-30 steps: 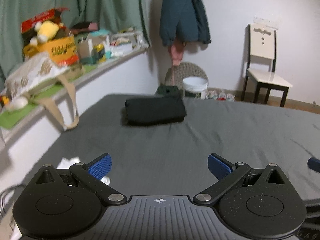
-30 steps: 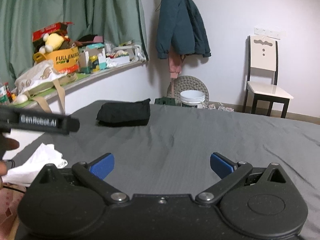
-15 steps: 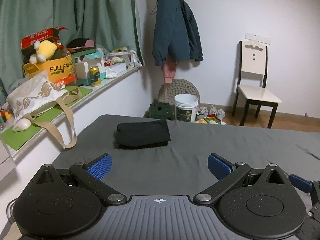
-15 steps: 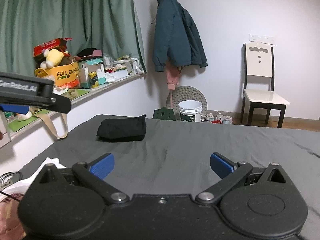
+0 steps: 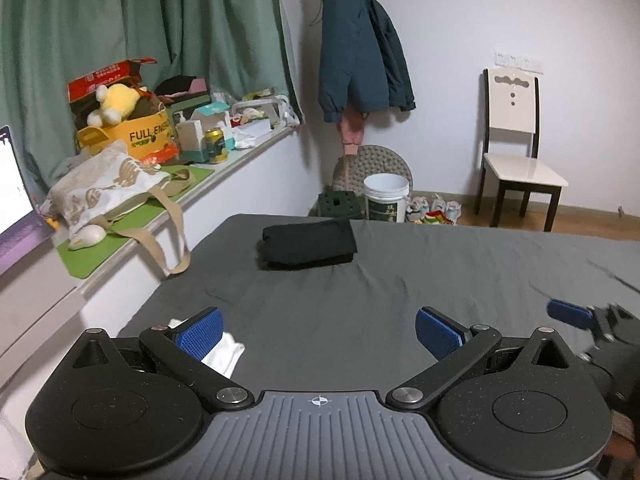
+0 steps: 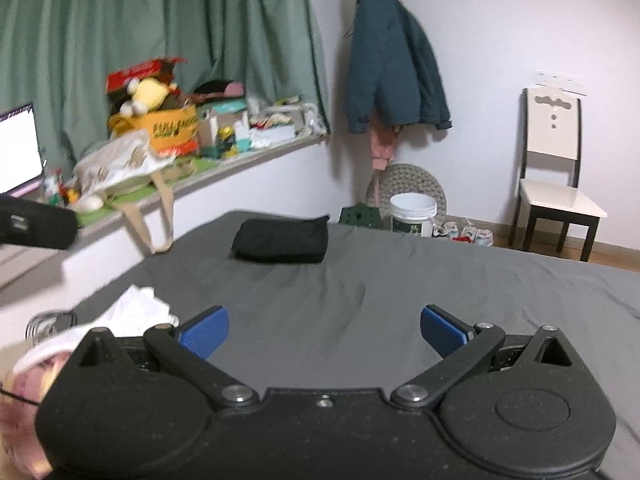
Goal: Fold clothes
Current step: 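Move the left gripper down to the clothes pile and grasp the khaki trousers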
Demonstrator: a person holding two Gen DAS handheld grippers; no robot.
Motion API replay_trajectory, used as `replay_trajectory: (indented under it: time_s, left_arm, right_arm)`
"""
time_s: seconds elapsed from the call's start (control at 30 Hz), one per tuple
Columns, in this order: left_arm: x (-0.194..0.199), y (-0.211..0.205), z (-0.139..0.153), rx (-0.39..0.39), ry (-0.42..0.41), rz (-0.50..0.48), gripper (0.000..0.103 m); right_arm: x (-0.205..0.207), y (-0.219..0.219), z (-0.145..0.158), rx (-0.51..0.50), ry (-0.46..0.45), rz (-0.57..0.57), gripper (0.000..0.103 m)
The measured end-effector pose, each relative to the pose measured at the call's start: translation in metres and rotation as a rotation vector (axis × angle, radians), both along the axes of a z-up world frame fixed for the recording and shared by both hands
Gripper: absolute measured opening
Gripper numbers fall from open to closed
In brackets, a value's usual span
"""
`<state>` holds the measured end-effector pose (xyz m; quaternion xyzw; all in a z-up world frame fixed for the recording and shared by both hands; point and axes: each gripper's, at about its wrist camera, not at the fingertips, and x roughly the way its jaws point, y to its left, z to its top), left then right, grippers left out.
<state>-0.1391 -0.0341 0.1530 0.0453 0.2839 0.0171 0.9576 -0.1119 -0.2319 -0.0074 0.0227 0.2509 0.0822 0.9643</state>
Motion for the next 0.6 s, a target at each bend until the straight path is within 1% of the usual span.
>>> replay_trajectory:
  time_s: [0.03, 0.1, 0.17, 0.23, 0.3, 0.43, 0.53, 0.6]
  left_arm:
    - [-0.009, 0.004, 0.001, -0.009, 0.002, 0.006, 0.103]
    - [-0.034, 0.016, 0.000, -0.069, 0.016, 0.013, 0.103]
    - [-0.055, 0.028, -0.006, -0.124, 0.034, 0.008, 0.103]
    - [-0.072, 0.039, -0.015, -0.158, 0.034, 0.040, 0.103]
    - [-0.081, 0.047, -0.023, -0.158, 0.054, 0.040, 0.103]
    - [-0.088, 0.072, -0.042, -0.097, 0.102, -0.012, 0.103]
    - [-0.092, 0.111, -0.053, -0.135, 0.105, 0.019, 0.103]
    - [-0.091, 0.148, -0.064, -0.169, 0.110, 0.062, 0.102]
  right_arm:
    - [-0.002, 0.003, 0.000, 0.003, 0.004, 0.013, 0.103]
    - [-0.006, 0.007, 0.001, 0.023, 0.015, 0.046, 0.103]
    - [-0.006, 0.012, 0.003, 0.068, 0.034, 0.093, 0.103]
    - [-0.004, 0.019, 0.004, 0.104, 0.048, 0.134, 0.103]
    - [0.000, 0.032, 0.004, 0.126, 0.077, 0.184, 0.103]
    - [-0.003, 0.066, 0.005, 0.140, 0.123, 0.312, 0.103]
    - [-0.008, 0.090, 0.003, 0.163, 0.162, 0.360, 0.103]
    - [-0.012, 0.104, 0.001, 0.174, 0.182, 0.381, 0.103]
